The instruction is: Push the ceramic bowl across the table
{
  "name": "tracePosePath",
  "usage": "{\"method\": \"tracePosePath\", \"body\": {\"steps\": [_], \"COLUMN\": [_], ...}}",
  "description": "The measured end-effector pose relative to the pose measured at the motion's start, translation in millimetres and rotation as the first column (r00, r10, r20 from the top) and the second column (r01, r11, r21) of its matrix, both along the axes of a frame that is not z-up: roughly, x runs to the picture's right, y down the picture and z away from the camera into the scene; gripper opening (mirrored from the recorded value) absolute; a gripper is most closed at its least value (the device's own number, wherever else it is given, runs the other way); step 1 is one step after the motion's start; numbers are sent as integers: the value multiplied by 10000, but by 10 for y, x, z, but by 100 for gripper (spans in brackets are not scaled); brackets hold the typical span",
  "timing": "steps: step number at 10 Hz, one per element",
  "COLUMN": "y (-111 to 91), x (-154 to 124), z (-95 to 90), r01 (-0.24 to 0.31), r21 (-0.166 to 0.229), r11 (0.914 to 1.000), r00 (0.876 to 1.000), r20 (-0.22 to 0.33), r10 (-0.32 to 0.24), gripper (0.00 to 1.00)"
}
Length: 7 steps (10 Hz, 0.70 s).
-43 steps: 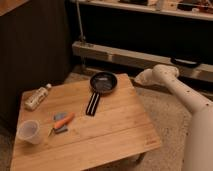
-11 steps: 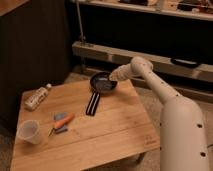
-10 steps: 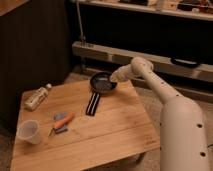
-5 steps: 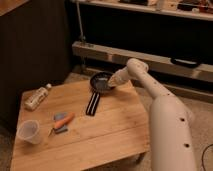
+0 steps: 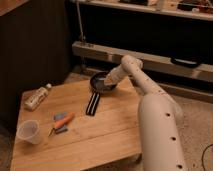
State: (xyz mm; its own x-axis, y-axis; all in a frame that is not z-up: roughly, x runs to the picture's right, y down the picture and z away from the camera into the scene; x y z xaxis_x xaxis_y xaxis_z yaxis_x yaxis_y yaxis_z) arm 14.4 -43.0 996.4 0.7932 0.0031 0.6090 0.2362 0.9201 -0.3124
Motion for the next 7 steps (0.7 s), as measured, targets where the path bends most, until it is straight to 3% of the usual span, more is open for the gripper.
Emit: {"method": "tracePosePath", "body": {"steps": [3, 5, 7], "y": [121, 292, 558], "x": [48, -13, -154], "z": [-103, -243, -370], "r01": [453, 1024, 1669], "r21": [-888, -1530, -2048], "r11": [9950, 9829, 9645], "r00": [9985, 9935, 9845], "r20": [338, 649, 883], "r10": [-424, -934, -1516], "gripper": [0, 0, 0]}}
